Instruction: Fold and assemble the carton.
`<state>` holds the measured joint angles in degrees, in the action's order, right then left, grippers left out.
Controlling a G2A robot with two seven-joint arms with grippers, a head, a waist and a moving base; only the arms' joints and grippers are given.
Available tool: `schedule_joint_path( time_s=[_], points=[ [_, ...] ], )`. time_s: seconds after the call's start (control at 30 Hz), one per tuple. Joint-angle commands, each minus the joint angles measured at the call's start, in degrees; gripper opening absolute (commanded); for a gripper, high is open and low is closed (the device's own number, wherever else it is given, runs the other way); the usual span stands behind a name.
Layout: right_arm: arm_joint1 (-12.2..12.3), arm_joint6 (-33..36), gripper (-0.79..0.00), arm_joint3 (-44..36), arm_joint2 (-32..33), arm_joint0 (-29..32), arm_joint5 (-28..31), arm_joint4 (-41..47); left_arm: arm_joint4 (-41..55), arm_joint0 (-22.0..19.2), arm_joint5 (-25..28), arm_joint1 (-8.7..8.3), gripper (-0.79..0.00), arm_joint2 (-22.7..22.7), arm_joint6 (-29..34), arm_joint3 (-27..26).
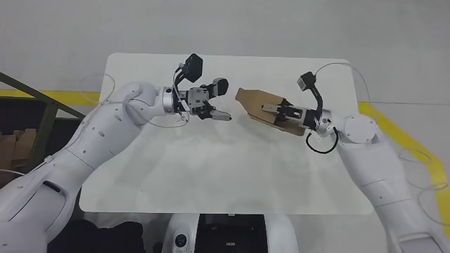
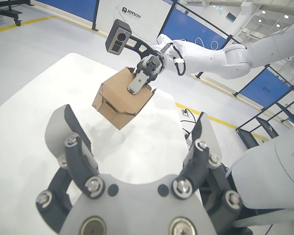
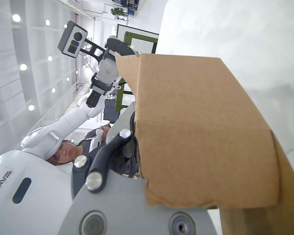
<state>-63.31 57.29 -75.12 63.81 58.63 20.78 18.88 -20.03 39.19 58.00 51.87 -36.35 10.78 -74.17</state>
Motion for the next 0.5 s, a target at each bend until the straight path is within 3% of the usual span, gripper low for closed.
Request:
schedule_joint_path(
  time_s=[0.0,0.47],
  points=[
    [0.1,-0.7,-0.785,-1.3,0.0,0.4,-1.4,-1.5,0.2,-0.1,0.0,-0.03,0.0,-0.5,0.4,0.2],
    [0.9,-2.7,-0.785,-12.9,0.7,3.9,-6.9,-8.2,3.1,-1.9,-8.5,1.66,0.0,-0.8,9.3,3.2]
  ],
)
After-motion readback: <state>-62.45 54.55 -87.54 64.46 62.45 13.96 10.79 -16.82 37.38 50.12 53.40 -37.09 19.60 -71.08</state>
